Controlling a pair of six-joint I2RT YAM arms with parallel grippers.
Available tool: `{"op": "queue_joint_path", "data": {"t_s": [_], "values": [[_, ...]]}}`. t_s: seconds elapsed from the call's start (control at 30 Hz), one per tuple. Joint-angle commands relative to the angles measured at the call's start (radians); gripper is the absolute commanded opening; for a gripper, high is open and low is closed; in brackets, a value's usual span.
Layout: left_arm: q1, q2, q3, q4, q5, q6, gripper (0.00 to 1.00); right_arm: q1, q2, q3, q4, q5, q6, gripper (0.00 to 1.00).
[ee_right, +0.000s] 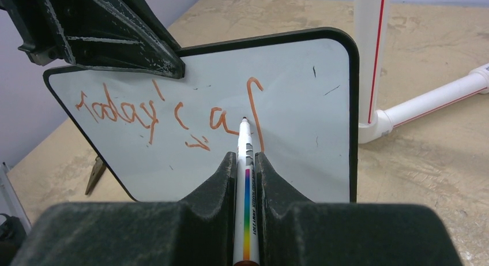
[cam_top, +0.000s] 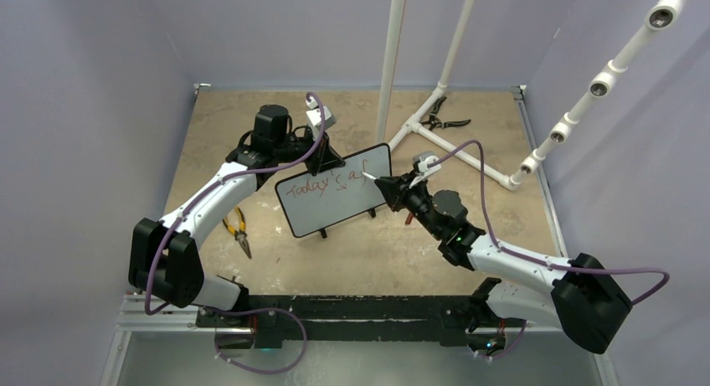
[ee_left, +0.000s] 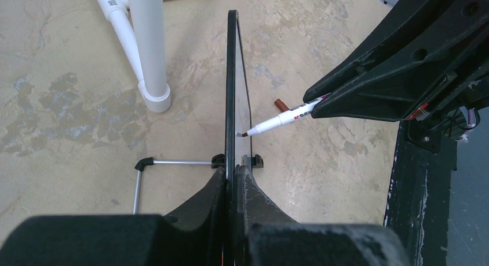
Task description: Write a sentence on the whiteboard
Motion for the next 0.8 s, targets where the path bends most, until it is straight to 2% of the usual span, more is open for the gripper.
{"op": "queue_joint_path", "data": {"t_s": [0.0, 0.33, 0.63, 0.77], "values": [[-0.009, -0.019, -0.014, -0.004, 0.035, 0.014, 0.0, 0.004, 0.022, 0.053, 0.055, 0.034, -0.021, 0.0], [-0.009, -0.021, -0.016, -0.004, 0.037, 0.016, 0.0, 0.004, 0.017, 0.056, 0.035, 0.113, -0.021, 0.0], [-0.009, -0.022, -0.016, -0.005, 0.035, 0.016, 0.0, 0.004, -0.015, 0.041, -0.011, 0.13, 0.005, 0.0], [-0.009, -0.023, -0.017, -0.007, 0.031, 0.018, 0.0, 0.004, -0.038, 0.023, 0.026, 0.114, -0.028, 0.0]]}}
